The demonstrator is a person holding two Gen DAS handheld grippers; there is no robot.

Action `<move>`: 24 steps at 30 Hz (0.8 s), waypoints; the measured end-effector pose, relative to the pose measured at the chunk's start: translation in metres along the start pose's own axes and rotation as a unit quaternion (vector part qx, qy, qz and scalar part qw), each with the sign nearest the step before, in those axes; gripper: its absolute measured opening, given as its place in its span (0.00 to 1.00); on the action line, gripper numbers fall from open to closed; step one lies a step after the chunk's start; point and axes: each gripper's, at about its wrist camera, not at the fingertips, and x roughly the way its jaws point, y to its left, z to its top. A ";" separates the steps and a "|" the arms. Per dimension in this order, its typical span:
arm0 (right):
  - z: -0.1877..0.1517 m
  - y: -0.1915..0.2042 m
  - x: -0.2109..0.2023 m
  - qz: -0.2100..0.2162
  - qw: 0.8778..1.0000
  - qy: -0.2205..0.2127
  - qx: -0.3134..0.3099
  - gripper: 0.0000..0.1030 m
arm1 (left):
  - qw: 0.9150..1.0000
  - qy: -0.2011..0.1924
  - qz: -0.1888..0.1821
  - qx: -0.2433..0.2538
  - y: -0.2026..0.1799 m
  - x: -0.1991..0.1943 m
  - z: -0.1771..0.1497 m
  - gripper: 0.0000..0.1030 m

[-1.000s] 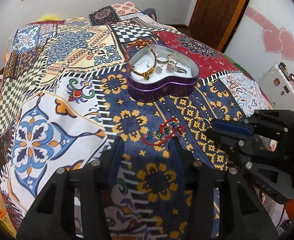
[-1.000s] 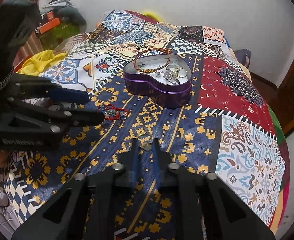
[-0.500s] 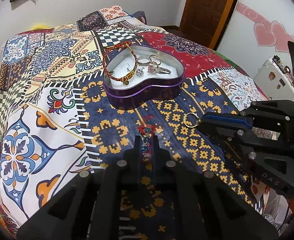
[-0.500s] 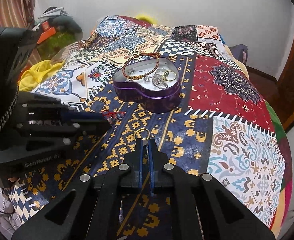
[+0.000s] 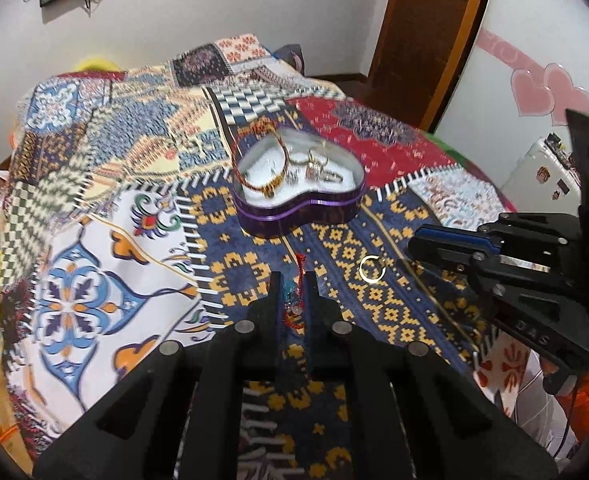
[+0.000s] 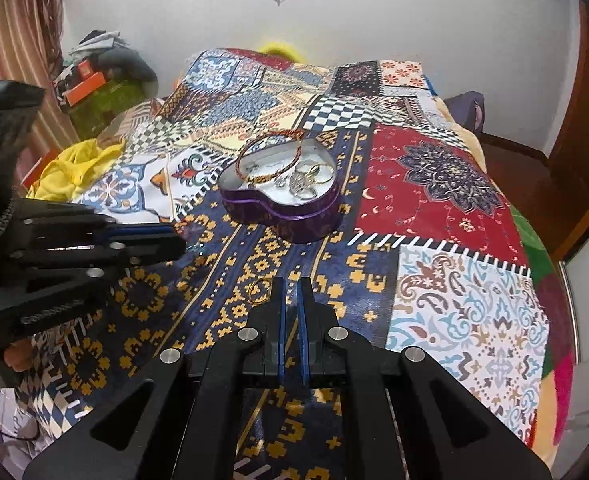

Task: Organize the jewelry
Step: 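Carry the ring and bracelet over the heart tin while the left tool opens to drop the bracelet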

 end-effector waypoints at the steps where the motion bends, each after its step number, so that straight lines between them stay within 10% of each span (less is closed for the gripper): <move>1: 0.001 -0.001 0.001 0.003 1.000 0.003 0.006 0.08 | 1.000 -0.004 0.000 0.000 0.000 -0.004 0.000 0.07; 4: 0.004 -0.004 0.010 0.014 0.999 0.031 0.026 0.22 | 1.000 -0.014 0.000 -0.002 0.001 -0.014 0.001 0.07; 12: 0.001 0.015 0.030 0.006 0.999 0.039 -0.006 0.22 | 1.000 -0.018 0.001 -0.009 0.007 -0.022 -0.002 0.07; 15: 0.000 0.020 0.030 -0.013 0.999 0.034 -0.028 0.08 | 1.000 -0.019 0.001 -0.013 0.010 -0.022 -0.002 0.07; 24: 0.007 0.012 0.012 -0.009 1.000 0.012 -0.021 0.06 | 0.999 -0.044 0.000 -0.021 0.012 -0.032 0.012 0.07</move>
